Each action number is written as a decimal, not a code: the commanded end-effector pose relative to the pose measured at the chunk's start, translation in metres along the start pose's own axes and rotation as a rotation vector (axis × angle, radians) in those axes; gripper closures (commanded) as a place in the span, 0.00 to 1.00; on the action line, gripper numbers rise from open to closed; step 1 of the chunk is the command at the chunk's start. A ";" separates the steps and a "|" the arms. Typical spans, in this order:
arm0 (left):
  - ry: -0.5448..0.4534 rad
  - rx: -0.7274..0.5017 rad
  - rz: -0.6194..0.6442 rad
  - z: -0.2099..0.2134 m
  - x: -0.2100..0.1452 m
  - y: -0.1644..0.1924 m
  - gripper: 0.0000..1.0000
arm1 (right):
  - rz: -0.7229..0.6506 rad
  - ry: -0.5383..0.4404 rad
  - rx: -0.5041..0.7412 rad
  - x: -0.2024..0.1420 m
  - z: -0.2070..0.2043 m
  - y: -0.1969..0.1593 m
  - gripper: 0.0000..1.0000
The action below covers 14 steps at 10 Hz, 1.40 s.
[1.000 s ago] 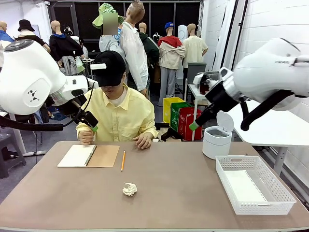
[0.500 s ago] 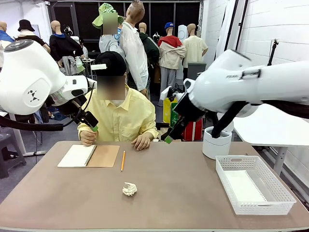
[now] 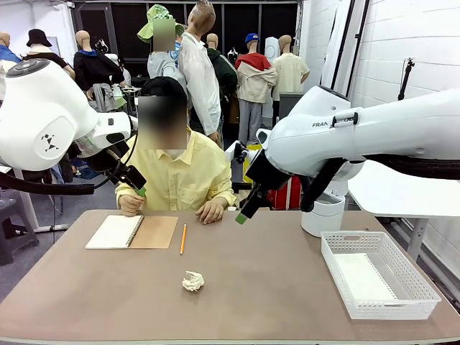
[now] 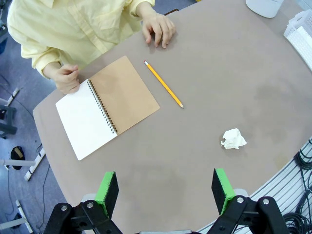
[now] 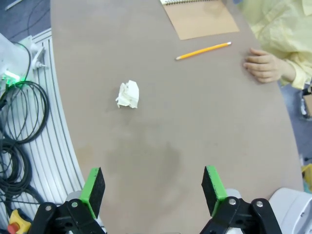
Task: Sort the paper based on its condition.
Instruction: If a person hands you a paper, place it in the Organizing basket , and if it's crumpled, put it in the Trash can.
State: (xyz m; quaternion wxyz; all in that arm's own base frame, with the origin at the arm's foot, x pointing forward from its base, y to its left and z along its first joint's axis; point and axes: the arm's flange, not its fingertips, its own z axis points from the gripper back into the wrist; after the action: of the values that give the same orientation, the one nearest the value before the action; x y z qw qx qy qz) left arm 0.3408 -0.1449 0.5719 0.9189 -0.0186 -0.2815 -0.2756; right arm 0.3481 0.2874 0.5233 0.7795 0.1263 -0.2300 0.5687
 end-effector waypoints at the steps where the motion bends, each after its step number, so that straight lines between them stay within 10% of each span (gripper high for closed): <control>1: -0.011 0.002 -0.008 -0.001 0.000 0.002 0.00 | -0.004 -0.006 -0.003 -0.003 0.003 0.000 0.00; 14: -0.011 0.002 -0.008 -0.001 0.000 0.002 0.00 | 0.301 0.175 0.166 0.064 -0.140 0.026 0.00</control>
State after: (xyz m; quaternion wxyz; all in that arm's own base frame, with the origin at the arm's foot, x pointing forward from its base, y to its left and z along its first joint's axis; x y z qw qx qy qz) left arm 0.3407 -0.1449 0.5719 0.9189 -0.0186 -0.2815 -0.2757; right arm 0.3619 0.4101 0.4311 0.6941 0.1129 -0.1364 0.6978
